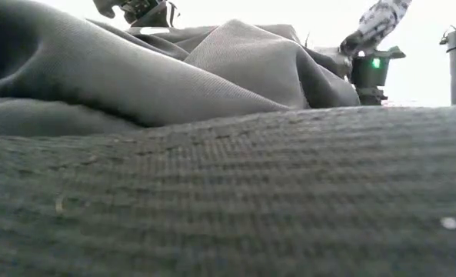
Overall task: Unpack backpack
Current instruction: Put the charger cable into the black backpack
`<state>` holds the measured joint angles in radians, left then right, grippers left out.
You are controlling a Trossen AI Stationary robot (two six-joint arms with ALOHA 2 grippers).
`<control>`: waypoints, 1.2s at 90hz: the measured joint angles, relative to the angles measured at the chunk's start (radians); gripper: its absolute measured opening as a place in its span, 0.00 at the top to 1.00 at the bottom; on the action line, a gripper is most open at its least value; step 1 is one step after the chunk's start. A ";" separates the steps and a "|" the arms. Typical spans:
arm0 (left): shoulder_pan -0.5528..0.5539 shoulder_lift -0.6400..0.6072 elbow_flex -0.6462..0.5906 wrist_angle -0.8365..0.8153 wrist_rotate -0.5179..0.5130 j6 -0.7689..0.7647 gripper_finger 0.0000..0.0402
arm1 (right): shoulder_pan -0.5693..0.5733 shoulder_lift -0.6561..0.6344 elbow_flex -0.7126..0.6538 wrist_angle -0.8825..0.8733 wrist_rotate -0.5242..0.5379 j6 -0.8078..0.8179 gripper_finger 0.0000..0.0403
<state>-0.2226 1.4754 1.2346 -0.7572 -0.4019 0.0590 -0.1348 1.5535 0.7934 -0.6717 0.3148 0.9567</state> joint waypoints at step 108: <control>0.001 0.000 0.000 -0.051 -0.125 0.004 1.00 | 0.476 0.036 0.438 0.568 0.086 -0.475 1.00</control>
<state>-0.2218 1.4754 1.2346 -0.8079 -0.5264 0.0631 0.3410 1.5896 1.2312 -0.1039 0.4009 0.4822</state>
